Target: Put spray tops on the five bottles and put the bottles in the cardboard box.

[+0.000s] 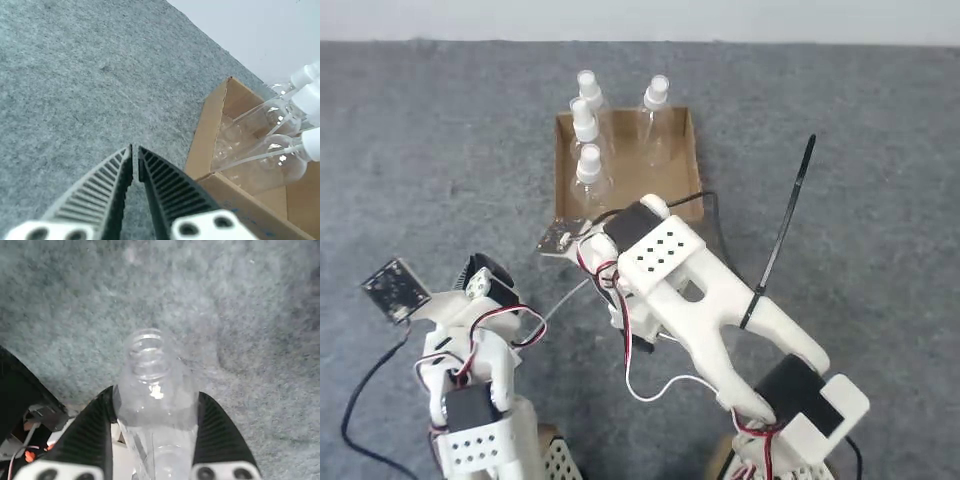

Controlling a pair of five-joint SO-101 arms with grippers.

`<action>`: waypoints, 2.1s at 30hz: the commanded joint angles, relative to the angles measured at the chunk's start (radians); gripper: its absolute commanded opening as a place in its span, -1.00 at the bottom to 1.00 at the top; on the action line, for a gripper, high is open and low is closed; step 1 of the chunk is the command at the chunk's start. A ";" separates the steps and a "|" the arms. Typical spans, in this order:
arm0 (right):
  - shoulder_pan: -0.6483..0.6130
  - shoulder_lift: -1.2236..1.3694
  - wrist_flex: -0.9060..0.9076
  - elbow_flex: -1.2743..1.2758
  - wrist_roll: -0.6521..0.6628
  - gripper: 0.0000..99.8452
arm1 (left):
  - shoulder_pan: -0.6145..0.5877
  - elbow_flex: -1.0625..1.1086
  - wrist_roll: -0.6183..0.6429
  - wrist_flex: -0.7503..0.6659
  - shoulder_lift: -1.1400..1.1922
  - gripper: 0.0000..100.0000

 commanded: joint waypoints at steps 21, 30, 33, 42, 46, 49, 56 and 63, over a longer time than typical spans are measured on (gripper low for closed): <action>0.039 -0.506 -0.280 0.292 -0.028 -0.95 | -0.005 -0.010 -0.008 -0.021 -0.012 -0.97; 0.193 -0.535 -0.464 0.431 -0.094 -0.95 | 0.005 -0.110 -0.052 0.184 -0.012 -0.97; 0.193 -0.535 -0.464 0.436 -0.097 -0.95 | -0.002 -0.171 -0.203 0.298 -0.012 -0.97; 0.193 -0.533 -0.549 0.500 -0.091 -0.95 | -0.002 -0.203 -0.399 0.361 -0.008 -0.97; 0.193 -0.533 -0.549 0.500 -0.089 -0.95 | -0.005 -0.263 -0.453 0.411 -0.006 -0.97; 0.193 -0.532 -0.549 0.500 -0.089 -0.95 | -0.003 -0.312 -0.457 0.450 -0.005 -0.97; 0.193 -0.516 -0.550 0.502 -0.089 -0.95 | -0.003 -0.387 -0.517 0.535 -0.003 -0.97; 0.193 -0.403 -0.568 0.473 -0.089 -0.95 | -0.003 -0.435 -0.534 0.528 0.133 -0.97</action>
